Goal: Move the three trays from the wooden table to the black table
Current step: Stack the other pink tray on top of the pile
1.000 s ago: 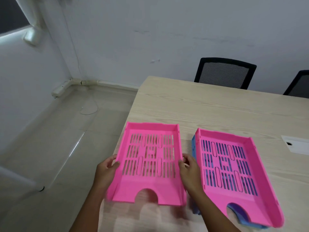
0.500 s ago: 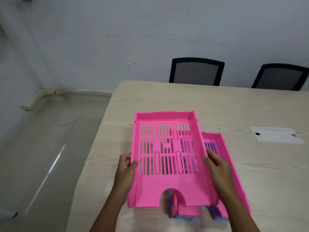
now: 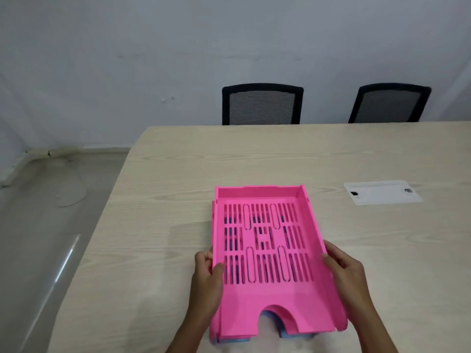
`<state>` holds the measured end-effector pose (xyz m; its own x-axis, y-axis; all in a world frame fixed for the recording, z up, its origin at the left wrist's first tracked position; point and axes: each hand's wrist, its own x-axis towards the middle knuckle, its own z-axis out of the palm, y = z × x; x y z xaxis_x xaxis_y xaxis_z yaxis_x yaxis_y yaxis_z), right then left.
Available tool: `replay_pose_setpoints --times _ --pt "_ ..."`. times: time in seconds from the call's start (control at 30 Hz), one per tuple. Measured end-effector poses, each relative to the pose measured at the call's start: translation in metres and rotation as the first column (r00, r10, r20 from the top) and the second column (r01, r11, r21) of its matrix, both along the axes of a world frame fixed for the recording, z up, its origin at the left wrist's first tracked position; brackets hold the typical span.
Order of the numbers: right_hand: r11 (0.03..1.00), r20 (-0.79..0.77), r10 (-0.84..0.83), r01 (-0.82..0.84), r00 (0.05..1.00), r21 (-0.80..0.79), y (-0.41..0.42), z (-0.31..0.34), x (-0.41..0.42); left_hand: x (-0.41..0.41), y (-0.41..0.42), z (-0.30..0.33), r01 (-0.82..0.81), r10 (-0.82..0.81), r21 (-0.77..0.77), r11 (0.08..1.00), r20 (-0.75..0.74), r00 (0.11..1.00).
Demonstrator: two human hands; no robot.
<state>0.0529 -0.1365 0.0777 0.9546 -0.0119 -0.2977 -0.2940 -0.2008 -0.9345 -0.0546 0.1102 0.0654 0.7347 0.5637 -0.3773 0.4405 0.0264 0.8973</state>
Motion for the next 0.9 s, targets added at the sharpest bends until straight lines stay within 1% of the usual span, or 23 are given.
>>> replay_pose_setpoints --times 0.1,0.27,0.47,0.6,0.8,0.9 --pt "0.999 -0.024 0.032 -0.032 0.999 0.000 -0.002 -0.012 0.003 -0.002 -0.005 -0.003 -0.015 0.016 0.031 0.999 -0.035 0.999" --pt "0.997 -0.004 0.073 -0.073 0.997 0.035 0.001 -0.017 0.007 -0.003 -0.005 -0.005 -0.046 0.049 0.056 0.997 -0.052 0.997" --pt "0.998 -0.008 0.064 -0.063 0.998 0.029 0.008 -0.023 0.004 0.001 0.005 -0.010 -0.043 0.048 0.061 0.997 -0.081 0.996" --pt "0.998 -0.013 0.045 -0.045 0.999 0.034 0.002 -0.022 0.006 0.004 -0.002 -0.009 -0.014 0.019 0.082 0.997 -0.066 0.998" --pt "0.999 -0.007 0.016 -0.016 1.000 0.036 0.002 -0.022 0.003 0.008 0.000 -0.012 0.013 -0.011 0.048 0.999 -0.042 0.999" --pt "0.998 0.016 0.064 -0.064 0.998 -0.020 0.000 -0.021 0.005 0.009 0.001 -0.011 0.030 -0.028 0.049 0.998 -0.037 0.999"
